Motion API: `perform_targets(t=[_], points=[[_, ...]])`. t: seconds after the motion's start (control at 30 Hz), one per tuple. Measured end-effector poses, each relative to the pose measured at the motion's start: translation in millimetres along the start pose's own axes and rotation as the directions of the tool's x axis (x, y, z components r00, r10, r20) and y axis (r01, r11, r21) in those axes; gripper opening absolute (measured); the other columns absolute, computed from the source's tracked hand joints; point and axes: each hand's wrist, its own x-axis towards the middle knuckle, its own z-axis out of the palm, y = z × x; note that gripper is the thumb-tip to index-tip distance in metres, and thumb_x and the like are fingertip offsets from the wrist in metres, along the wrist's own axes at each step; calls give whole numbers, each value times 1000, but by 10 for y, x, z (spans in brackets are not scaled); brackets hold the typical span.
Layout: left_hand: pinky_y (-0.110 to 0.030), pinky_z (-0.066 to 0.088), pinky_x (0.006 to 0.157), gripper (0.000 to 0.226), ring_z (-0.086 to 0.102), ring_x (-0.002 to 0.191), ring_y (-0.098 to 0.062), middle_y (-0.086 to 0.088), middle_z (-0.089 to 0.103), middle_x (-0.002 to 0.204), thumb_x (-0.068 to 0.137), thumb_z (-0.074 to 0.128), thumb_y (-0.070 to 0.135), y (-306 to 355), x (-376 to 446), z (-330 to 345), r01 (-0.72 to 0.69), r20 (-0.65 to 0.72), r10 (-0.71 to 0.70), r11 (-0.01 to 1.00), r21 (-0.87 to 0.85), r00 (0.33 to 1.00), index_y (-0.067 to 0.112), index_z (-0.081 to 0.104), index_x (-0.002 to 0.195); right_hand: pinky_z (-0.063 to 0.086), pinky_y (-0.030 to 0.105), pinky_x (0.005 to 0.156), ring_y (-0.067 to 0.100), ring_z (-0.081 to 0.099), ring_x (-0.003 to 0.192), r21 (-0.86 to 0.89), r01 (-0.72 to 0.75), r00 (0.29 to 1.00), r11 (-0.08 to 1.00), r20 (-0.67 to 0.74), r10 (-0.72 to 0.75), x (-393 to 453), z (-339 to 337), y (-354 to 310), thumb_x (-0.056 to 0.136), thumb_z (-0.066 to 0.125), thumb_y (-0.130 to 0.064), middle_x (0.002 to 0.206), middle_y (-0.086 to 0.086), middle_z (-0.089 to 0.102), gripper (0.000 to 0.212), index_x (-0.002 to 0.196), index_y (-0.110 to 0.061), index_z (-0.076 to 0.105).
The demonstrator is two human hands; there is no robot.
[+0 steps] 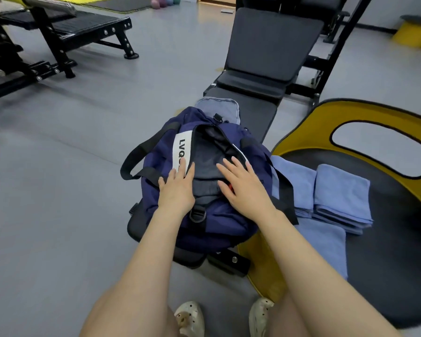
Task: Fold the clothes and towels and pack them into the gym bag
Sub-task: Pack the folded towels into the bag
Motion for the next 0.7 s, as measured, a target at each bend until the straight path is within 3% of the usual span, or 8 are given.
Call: perform_targets(t=[0.13,0.23,0.5,0.57,0.7], points=[[-53,15,115,80,9,144,-25,-3,-11,159,89,43,5,40,32,9,2,0,-2,999,35,1000,21,-4,152,7,21,113,12,3,148,152,-34,996,988,-76,45,-111,14,86,101,41,-33,159,-4,18,50,149,-21,31],[-54,16,114,80,11,143,-26,-4,-10,159,89,43,6,54,24,29,-20,-9,21,995,93,1000,20,-5,152,7,15,111,5,-1,147,297,-116,985,948,-85,147,-235,-51,143,102,38,-34,159,-11,11,52,151,-24,24],[-51,15,115,77,10,143,-26,-5,-10,159,93,43,10,75,-35,100,-57,-53,65,986,155,996,18,-7,151,21,25,116,6,18,144,439,-358,900,824,-73,431,-782,-15,422,103,31,-37,157,-6,25,49,149,-21,30],[-51,14,115,75,9,144,-27,-5,-10,159,94,42,11,80,-45,108,-67,-56,77,985,162,995,18,-6,152,25,27,115,10,25,142,458,-436,852,775,-67,519,-992,58,441,103,30,-35,154,-4,31,47,148,-18,33],[-52,15,115,74,10,143,-27,-5,-9,159,94,41,12,64,-50,121,-77,-65,89,983,166,994,18,-5,152,34,32,108,21,43,132,419,-629,690,655,-88,719,-1384,261,568,104,30,-30,143,7,47,45,141,-8,43]])
